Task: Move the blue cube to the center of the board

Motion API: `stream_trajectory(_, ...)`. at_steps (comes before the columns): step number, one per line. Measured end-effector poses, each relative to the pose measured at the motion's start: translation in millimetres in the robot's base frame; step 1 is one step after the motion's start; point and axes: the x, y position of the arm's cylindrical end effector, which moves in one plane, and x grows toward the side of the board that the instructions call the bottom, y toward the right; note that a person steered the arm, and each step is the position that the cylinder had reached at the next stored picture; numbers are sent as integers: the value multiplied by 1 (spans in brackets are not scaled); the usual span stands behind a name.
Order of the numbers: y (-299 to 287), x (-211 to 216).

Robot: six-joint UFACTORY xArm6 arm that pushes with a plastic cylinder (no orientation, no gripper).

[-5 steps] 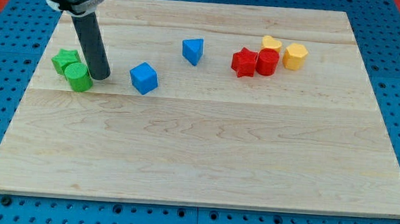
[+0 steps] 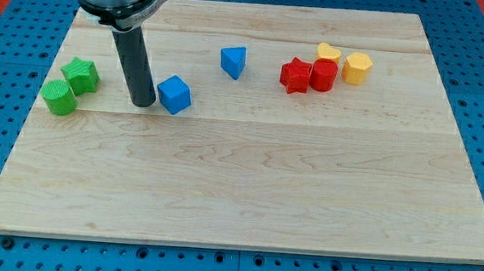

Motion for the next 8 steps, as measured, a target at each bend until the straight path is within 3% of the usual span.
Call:
stream_trajectory(6, 15, -4)
stream_trajectory(8, 66, 9)
